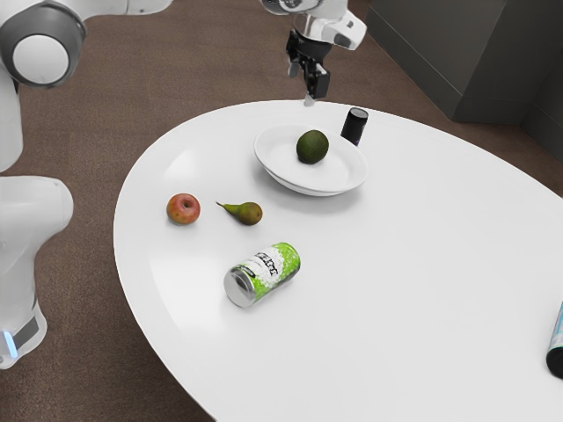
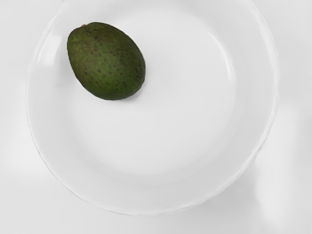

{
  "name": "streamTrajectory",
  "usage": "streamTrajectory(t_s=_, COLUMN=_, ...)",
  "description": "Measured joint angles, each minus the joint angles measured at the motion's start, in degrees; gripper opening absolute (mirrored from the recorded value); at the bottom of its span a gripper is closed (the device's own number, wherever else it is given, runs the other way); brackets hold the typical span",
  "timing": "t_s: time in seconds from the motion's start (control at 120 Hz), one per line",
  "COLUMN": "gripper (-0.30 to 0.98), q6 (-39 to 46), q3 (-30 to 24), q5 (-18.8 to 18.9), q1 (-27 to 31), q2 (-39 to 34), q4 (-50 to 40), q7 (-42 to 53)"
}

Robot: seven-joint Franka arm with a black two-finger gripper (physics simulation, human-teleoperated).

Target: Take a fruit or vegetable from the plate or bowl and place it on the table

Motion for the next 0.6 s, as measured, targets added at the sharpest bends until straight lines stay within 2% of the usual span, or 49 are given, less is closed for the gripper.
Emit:
streamTrajectory(t_s=0.108, gripper=0.69, q6=0.2, q3=0.4, q5=-0.2, q1=-1.8, q2=0.3, q4=0.0, q7=-0.2)
streamTrajectory(t_s=0.6, gripper=0.69, q6=-1.4, q3=0.4, q5=-1.7, q1=-1.0, q2=0.0, q4=3.9, q7=-2.1)
